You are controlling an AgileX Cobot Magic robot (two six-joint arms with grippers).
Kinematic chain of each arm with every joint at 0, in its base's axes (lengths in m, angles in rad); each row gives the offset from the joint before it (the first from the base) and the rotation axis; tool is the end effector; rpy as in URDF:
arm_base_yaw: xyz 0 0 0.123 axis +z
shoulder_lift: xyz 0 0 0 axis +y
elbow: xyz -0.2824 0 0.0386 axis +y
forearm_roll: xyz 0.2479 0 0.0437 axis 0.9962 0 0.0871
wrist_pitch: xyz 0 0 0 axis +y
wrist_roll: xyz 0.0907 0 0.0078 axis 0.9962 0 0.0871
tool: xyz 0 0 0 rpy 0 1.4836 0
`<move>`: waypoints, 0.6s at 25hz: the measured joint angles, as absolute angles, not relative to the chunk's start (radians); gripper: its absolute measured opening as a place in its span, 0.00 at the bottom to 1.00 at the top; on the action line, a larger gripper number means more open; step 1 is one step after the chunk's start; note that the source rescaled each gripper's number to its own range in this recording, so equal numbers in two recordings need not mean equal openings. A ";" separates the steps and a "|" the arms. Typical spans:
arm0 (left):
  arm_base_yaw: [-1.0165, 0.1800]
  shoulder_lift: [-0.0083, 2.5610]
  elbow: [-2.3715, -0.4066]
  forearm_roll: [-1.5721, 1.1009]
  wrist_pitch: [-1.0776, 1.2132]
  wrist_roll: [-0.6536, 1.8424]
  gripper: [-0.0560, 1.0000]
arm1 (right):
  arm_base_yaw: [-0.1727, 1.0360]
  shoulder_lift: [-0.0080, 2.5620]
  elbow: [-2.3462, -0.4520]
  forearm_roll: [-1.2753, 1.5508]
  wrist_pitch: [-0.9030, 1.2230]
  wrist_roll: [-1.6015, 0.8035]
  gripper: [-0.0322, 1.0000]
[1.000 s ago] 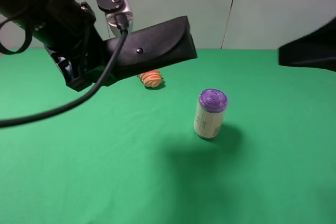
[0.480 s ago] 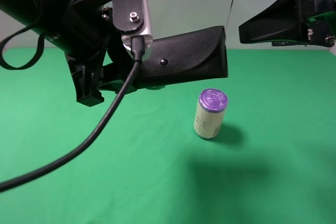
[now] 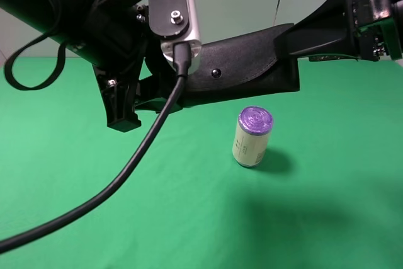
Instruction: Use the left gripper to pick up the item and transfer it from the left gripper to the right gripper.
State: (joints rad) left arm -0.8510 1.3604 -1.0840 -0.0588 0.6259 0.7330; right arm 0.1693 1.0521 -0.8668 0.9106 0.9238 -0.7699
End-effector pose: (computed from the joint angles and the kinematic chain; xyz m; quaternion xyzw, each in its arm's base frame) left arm 0.1898 -0.2213 0.3154 0.6502 0.6638 -0.0465 0.3667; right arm 0.1829 0.0895 0.3349 -0.2485 0.8434 0.3192 0.3537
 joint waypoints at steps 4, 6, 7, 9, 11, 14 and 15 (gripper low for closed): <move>-0.851 1.360 -1.084 -0.108 0.607 0.784 0.07 | 0.169 1.052 -0.867 0.942 0.967 -0.801 1.00; -0.851 1.360 -1.084 -0.130 0.592 0.800 0.07 | 0.169 1.052 -0.867 0.956 0.985 -0.817 1.00; -0.851 1.360 -1.084 -0.139 0.584 0.802 0.07 | 0.169 1.052 -0.867 0.961 0.993 -0.822 1.00; -0.851 1.360 -1.084 -0.148 0.572 0.803 0.07 | 0.169 1.052 -0.867 0.972 1.004 -0.830 1.00; -0.851 1.365 -1.084 -0.154 0.567 0.803 0.07 | 0.169 1.052 -0.867 0.980 1.006 -0.837 1.00; -0.854 1.381 -1.084 -0.158 0.567 0.807 0.07 | 0.169 1.052 -0.868 0.989 1.009 -0.844 1.00; -0.860 1.390 -1.084 -0.158 0.567 0.807 0.07 | 0.169 1.052 -0.868 0.992 1.014 -0.845 1.00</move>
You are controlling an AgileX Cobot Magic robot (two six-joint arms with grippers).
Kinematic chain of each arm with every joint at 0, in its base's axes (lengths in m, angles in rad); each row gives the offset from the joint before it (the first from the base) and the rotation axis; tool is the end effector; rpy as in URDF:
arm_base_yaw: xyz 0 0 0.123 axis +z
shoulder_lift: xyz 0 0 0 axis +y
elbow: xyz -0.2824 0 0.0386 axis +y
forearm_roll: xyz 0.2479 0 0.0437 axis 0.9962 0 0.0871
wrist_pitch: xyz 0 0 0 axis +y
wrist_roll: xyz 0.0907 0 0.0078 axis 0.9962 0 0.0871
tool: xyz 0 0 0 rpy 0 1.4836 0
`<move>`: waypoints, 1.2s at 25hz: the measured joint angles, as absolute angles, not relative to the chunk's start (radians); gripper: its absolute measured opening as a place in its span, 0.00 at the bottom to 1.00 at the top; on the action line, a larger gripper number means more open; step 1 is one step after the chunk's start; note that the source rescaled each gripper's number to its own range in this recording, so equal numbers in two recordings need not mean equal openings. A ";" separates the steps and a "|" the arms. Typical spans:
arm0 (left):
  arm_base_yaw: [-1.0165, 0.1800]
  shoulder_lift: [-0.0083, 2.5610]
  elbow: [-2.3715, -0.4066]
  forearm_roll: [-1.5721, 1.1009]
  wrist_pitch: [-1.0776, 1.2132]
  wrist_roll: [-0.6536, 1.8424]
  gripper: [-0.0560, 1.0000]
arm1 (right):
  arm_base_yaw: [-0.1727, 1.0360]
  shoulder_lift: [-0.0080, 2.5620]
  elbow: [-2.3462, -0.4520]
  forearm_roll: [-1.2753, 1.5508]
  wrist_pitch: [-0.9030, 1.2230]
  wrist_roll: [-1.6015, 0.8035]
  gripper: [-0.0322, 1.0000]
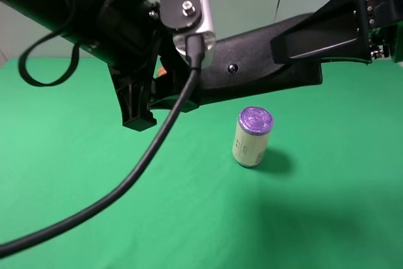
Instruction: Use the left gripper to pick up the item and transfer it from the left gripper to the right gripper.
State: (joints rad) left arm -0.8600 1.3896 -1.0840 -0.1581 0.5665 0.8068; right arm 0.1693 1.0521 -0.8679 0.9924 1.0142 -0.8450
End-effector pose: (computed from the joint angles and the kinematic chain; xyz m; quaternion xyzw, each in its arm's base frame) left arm 0.1906 -0.2332 0.3110 0.6512 0.6527 -0.0748 0.3799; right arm 0.1753 0.0957 0.3382 -0.2823 0.8227 0.3590 0.3384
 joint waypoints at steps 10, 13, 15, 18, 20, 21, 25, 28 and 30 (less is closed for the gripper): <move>-0.898 1.424 -1.084 -0.155 0.491 0.833 0.07 | 0.169 1.052 -0.868 0.997 1.050 -0.850 1.00; -0.898 1.424 -1.084 -0.155 0.479 0.834 0.07 | 0.169 1.052 -0.868 0.997 1.051 -0.852 1.00; -0.898 1.424 -1.084 -0.155 0.479 0.834 0.07 | 0.169 1.052 -0.868 0.997 1.053 -0.853 0.98; -0.898 1.424 -1.084 -0.155 0.479 0.837 0.06 | 0.169 1.052 -0.868 0.997 1.051 -0.853 0.76; -0.898 1.424 -1.084 -0.153 0.480 0.838 0.07 | 0.169 1.052 -0.868 0.997 1.047 -0.855 0.50; -0.898 1.424 -1.084 -0.153 0.480 0.838 0.06 | 0.169 1.052 -0.868 0.997 1.047 -0.857 0.34; -0.898 1.425 -1.084 -0.144 0.479 0.849 0.06 | 0.173 1.051 -0.869 1.025 1.064 -0.862 0.17; -0.898 1.425 -1.084 -0.144 0.479 0.849 0.06 | 0.173 1.051 -0.869 1.024 1.064 -0.862 0.17; -0.898 1.425 -1.084 -0.143 0.479 0.850 0.05 | 0.173 1.051 -0.869 1.024 1.064 -0.862 0.17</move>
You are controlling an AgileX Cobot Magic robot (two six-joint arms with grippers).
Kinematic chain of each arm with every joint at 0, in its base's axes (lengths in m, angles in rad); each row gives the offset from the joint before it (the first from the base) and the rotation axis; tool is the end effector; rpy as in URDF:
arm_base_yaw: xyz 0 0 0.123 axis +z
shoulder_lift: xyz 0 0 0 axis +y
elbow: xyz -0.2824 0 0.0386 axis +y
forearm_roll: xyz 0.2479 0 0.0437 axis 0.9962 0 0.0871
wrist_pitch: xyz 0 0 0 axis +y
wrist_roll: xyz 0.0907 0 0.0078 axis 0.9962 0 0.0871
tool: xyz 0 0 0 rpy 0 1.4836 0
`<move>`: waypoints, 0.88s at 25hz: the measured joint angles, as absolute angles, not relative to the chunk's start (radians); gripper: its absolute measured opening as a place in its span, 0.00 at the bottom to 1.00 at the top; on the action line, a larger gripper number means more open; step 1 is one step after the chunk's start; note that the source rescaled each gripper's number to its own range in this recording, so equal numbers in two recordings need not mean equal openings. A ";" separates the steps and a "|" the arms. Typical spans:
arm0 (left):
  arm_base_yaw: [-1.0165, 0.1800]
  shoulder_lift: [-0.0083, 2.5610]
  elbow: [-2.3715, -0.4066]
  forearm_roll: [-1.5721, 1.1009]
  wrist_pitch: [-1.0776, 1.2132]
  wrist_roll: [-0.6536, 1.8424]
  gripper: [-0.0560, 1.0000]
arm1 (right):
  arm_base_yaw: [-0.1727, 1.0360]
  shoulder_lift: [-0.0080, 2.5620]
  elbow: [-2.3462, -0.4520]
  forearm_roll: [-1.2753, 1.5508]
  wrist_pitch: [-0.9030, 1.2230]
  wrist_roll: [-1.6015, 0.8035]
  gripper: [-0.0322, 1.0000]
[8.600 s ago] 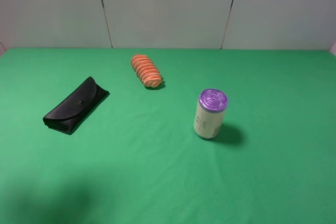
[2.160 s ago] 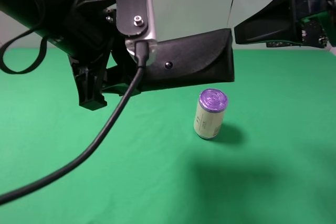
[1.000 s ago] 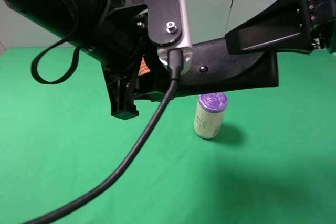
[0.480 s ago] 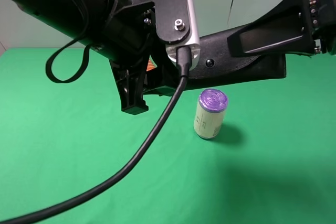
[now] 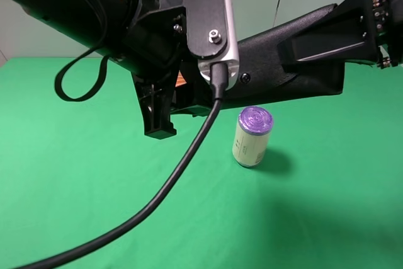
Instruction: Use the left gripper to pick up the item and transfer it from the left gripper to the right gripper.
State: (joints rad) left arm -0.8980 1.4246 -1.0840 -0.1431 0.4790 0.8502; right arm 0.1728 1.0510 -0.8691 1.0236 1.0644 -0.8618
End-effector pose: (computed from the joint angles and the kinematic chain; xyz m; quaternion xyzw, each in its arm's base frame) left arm 0.1904 -0.2485 0.3058 0.6702 0.6188 -0.0656 0.4045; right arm 0.1704 0.0988 0.3400 -0.2961 0.8135 0.3801 0.3257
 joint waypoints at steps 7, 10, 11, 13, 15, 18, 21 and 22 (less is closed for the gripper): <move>-0.899 1.425 -1.084 -0.137 0.479 0.825 0.05 | 0.173 1.051 -0.869 1.024 1.065 -0.862 0.17; -0.899 1.425 -1.084 -0.144 0.448 0.798 0.29 | 0.173 1.051 -0.869 1.011 1.066 -0.866 0.10; -0.899 1.425 -1.084 -0.147 0.424 0.784 0.54 | 0.173 1.051 -0.869 0.992 1.062 -0.866 0.06; -0.899 1.425 -1.086 -0.150 0.403 0.769 0.81 | 0.173 1.052 -0.869 0.979 1.057 -0.866 0.06; -0.899 1.425 -1.086 -0.150 0.403 0.764 0.92 | 0.173 1.052 -0.869 0.978 1.058 -0.866 0.06; -0.899 1.425 -1.086 -0.150 0.402 0.761 0.98 | 0.173 1.052 -0.869 0.978 1.058 -0.866 0.06; -0.899 1.425 -1.086 -0.151 0.404 0.759 0.99 | 0.173 1.052 -0.869 0.978 1.058 -0.866 0.06; -0.899 1.422 -1.086 -0.152 0.406 0.758 0.99 | 0.173 1.052 -0.869 0.978 1.058 -0.866 0.06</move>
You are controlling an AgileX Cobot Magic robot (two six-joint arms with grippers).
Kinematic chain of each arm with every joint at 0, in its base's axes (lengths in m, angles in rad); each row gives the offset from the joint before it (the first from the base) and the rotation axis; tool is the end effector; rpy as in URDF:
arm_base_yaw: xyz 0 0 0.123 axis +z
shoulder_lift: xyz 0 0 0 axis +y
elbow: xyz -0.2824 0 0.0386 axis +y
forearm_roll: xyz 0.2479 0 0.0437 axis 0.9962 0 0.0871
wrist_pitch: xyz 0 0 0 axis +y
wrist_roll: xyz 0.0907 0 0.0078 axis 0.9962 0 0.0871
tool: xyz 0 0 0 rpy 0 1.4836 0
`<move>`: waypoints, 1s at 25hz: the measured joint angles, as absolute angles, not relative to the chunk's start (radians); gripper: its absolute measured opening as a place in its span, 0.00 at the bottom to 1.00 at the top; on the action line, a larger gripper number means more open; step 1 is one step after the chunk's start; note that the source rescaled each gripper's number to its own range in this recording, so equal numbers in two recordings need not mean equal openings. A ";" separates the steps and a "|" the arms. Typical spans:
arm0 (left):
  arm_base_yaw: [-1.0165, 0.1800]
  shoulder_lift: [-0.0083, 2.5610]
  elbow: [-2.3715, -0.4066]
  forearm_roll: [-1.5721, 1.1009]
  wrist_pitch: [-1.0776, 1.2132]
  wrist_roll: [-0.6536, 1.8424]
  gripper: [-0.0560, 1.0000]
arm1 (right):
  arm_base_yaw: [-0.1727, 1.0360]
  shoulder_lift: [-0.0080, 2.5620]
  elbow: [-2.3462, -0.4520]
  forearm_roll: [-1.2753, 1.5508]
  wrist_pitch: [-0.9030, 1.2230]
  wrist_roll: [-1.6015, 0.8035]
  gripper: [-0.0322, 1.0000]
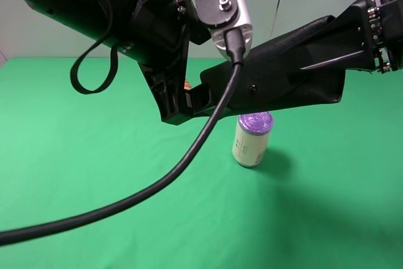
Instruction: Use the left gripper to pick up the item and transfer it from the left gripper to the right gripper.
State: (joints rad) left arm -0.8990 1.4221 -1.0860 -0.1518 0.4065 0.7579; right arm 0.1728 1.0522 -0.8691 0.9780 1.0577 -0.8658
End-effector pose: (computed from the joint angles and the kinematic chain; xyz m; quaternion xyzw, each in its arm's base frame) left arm 0.1930 -0.2515 0.3123 0.6259 0.6410 -0.0886 0.4355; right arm 0.1713 0.0967 0.3368 -0.3063 0.8197 0.3594 0.3241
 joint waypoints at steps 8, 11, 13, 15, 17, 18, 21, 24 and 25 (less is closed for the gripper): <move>-0.898 1.280 -1.086 -0.138 0.487 0.692 1.00 | 0.173 1.052 -0.869 0.978 1.057 -0.866 0.06; -0.898 1.210 -1.086 -0.073 0.551 0.586 1.00 | 0.173 1.052 -0.869 0.978 1.058 -0.866 0.06; -0.898 1.160 -1.086 -0.007 0.614 0.506 1.00 | 0.173 1.052 -0.869 0.978 1.058 -0.866 0.06; -0.898 1.116 -1.086 0.057 0.681 0.424 1.00 | 0.173 1.052 -0.869 0.978 1.057 -0.866 0.06; -0.898 1.070 -1.086 0.121 0.754 0.328 1.00 | 0.173 1.052 -0.869 0.978 1.057 -0.866 0.06; -0.898 1.045 -1.086 0.145 0.781 0.276 0.99 | 0.173 1.052 -0.869 0.978 1.057 -0.866 0.06; -0.898 0.970 -1.086 0.215 0.861 0.112 0.99 | 0.173 1.052 -0.869 0.978 1.057 -0.866 0.06; -0.898 0.889 -1.069 0.259 0.902 -0.041 0.97 | 0.173 1.052 -0.869 0.978 1.057 -0.866 0.06; -0.898 0.857 -1.054 0.271 0.914 -0.086 0.97 | 0.173 1.052 -0.869 0.978 1.057 -0.866 0.06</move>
State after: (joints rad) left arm -0.8980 0.8574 -1.0538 0.2706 0.9144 -0.0858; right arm 0.1728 1.0522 -0.8691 0.9779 1.0568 -0.8658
